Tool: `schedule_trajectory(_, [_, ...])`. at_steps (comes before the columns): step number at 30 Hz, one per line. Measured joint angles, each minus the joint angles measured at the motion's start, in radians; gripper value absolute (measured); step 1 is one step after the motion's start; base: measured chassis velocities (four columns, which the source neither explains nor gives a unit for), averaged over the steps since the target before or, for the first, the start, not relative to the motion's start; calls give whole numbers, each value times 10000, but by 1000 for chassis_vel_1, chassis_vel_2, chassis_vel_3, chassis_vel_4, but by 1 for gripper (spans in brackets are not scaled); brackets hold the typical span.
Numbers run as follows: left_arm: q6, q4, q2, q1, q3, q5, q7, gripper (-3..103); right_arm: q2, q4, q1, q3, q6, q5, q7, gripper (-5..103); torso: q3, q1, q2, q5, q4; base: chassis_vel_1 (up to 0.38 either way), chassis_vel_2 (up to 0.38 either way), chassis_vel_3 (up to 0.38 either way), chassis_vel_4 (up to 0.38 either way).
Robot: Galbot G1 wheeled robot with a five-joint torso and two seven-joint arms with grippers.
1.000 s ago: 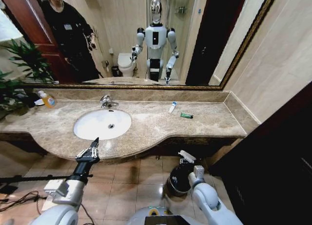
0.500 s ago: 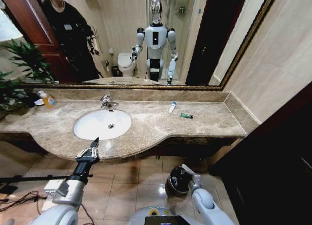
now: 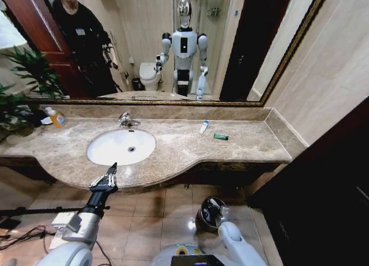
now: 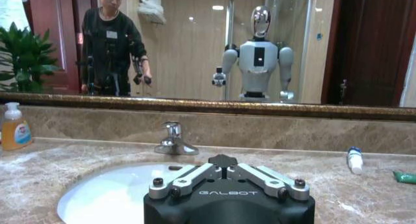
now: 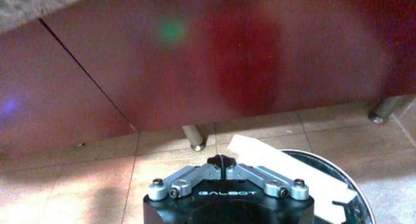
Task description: Pick up the trash from the sink and place it in the trash bin.
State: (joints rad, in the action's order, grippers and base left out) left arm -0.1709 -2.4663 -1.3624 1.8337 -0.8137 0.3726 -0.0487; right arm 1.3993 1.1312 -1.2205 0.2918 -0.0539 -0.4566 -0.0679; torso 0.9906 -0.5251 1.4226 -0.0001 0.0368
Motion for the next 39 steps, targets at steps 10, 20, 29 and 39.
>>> schedule_trajectory(10, [0,0,0,0,0,0,0,0,175,-982,408,60,383,478,-98,0,0,0,0,0,0,0,0,0,0])
schedule_trajectory(20, [0,0,0,0,0,0,0,0,284,-969,446,58,414,549,-317,12,0,0,0,-1,0,0,0,0,0])
schedule_trajectory(29, [0,0,0,0,0,0,0,0,341,-909,422,48,513,607,-417,44,0,0,0,0,0,0,0,0,0])
schedule_trajectory(39, [0,0,0,0,0,0,0,0,301,-807,358,54,548,613,-513,77,0,0,0,0,0,0,0,0,0])
